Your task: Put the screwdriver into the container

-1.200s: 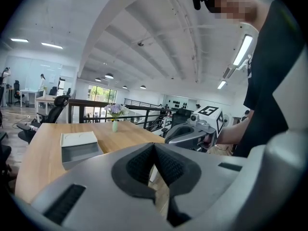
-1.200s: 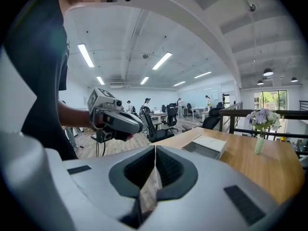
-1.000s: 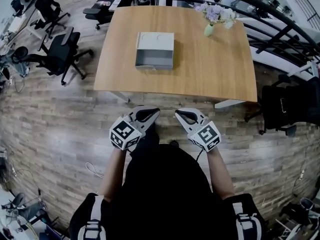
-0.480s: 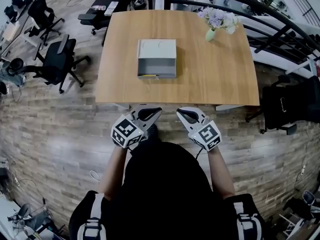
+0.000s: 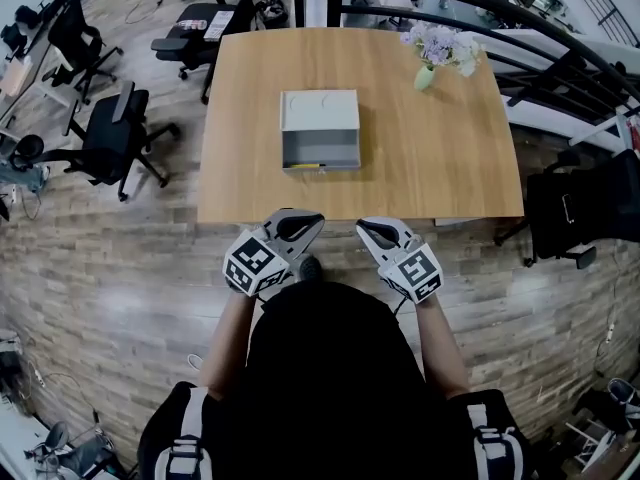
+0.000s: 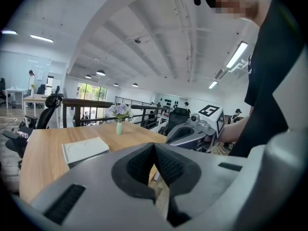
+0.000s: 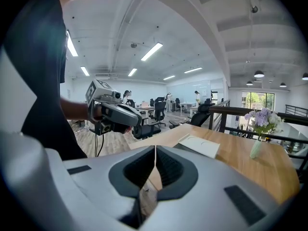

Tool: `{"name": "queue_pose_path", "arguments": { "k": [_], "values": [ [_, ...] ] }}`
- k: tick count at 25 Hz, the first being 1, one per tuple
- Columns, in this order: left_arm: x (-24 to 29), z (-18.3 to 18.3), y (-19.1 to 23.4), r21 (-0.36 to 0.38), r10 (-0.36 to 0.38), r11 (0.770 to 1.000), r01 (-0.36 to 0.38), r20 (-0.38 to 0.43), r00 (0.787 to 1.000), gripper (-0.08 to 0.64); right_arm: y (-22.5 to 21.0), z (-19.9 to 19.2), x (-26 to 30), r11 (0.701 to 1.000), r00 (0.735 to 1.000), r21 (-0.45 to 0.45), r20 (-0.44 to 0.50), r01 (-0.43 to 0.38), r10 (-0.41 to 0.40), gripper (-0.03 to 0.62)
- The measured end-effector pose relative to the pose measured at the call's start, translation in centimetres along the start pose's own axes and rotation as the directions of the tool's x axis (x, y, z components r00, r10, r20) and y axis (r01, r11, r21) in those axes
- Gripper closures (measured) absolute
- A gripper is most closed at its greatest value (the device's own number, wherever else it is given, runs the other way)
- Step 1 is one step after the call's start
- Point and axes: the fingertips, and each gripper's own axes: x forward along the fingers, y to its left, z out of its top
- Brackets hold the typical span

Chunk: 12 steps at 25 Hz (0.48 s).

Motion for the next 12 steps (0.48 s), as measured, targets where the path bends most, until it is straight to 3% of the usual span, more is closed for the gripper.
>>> {"name": "queue_pose_path", "arguments": {
  "k": [12],
  "values": [
    [-0.8,-0.8,4.6,0.005,0.022,1.000,-0.022,-0.050,0.999,0.537,-1.2,0.2,3.8,1.000,1.000,0.011,-0.022,0.000,0.000,0.566]
  ]
}}
